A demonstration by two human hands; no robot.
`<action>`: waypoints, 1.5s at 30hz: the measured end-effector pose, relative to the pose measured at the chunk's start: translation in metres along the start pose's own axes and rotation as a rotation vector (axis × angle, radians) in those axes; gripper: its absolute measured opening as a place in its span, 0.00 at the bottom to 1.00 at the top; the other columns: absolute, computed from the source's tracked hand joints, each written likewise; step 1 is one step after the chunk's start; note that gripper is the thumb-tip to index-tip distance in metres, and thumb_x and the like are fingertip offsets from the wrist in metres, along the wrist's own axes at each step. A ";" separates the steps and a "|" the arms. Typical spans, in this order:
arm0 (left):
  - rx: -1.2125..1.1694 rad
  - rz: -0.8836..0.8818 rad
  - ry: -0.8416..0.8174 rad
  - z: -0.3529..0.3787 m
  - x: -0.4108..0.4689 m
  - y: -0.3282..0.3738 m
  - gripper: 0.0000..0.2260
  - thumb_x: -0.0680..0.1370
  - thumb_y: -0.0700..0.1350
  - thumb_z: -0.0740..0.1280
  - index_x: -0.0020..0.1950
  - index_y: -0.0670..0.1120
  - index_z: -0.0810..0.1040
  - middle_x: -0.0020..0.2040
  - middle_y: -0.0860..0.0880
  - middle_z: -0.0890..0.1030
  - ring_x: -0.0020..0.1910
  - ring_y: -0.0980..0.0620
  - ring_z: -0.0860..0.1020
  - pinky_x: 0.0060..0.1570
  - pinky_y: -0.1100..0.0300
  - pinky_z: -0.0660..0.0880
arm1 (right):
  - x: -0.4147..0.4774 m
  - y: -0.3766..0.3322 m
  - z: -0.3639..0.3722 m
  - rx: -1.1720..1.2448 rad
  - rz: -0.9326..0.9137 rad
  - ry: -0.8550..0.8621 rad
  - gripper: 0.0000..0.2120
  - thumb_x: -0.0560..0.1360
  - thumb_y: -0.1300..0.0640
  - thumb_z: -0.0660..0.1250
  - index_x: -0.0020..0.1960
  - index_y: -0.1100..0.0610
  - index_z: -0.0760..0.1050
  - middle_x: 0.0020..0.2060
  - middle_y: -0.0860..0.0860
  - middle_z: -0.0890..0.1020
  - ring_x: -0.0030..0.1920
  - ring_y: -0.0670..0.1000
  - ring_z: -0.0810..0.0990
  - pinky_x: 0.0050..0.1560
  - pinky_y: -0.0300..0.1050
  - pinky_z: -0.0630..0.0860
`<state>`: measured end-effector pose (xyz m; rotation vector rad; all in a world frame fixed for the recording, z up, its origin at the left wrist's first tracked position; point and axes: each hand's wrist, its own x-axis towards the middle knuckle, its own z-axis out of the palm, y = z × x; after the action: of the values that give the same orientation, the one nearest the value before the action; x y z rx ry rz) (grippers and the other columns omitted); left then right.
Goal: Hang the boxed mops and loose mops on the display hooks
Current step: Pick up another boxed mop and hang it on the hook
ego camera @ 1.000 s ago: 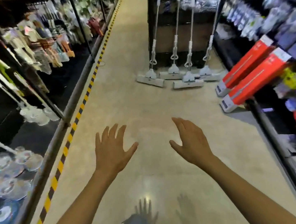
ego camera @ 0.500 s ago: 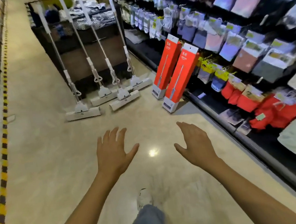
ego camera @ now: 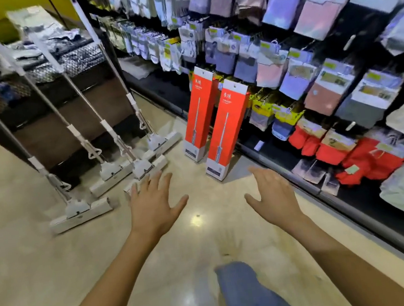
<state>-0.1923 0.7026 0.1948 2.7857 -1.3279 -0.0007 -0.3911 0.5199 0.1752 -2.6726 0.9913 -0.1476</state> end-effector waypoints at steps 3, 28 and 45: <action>-0.008 0.014 -0.024 0.015 0.063 -0.007 0.37 0.71 0.69 0.46 0.73 0.50 0.66 0.73 0.45 0.67 0.72 0.42 0.65 0.71 0.41 0.57 | 0.056 0.007 0.013 -0.014 0.019 -0.015 0.31 0.75 0.48 0.66 0.74 0.58 0.62 0.69 0.55 0.71 0.69 0.58 0.69 0.68 0.52 0.64; 0.012 0.374 -0.288 0.090 0.595 0.031 0.41 0.69 0.71 0.49 0.74 0.47 0.63 0.71 0.44 0.70 0.69 0.40 0.68 0.65 0.43 0.67 | 0.495 0.129 0.038 0.039 0.415 -0.021 0.32 0.74 0.49 0.68 0.73 0.60 0.64 0.67 0.58 0.74 0.67 0.61 0.72 0.66 0.58 0.70; -0.499 0.366 -0.713 0.330 0.813 0.108 0.56 0.55 0.68 0.75 0.76 0.48 0.56 0.71 0.48 0.69 0.67 0.47 0.71 0.62 0.52 0.70 | 0.682 0.258 0.210 0.936 0.907 0.164 0.52 0.61 0.51 0.81 0.76 0.53 0.55 0.65 0.51 0.76 0.63 0.52 0.75 0.64 0.53 0.72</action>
<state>0.2279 -0.0132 -0.1103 2.1388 -1.6369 -1.2125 0.0065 -0.0630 -0.1049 -1.2579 1.5681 -0.4819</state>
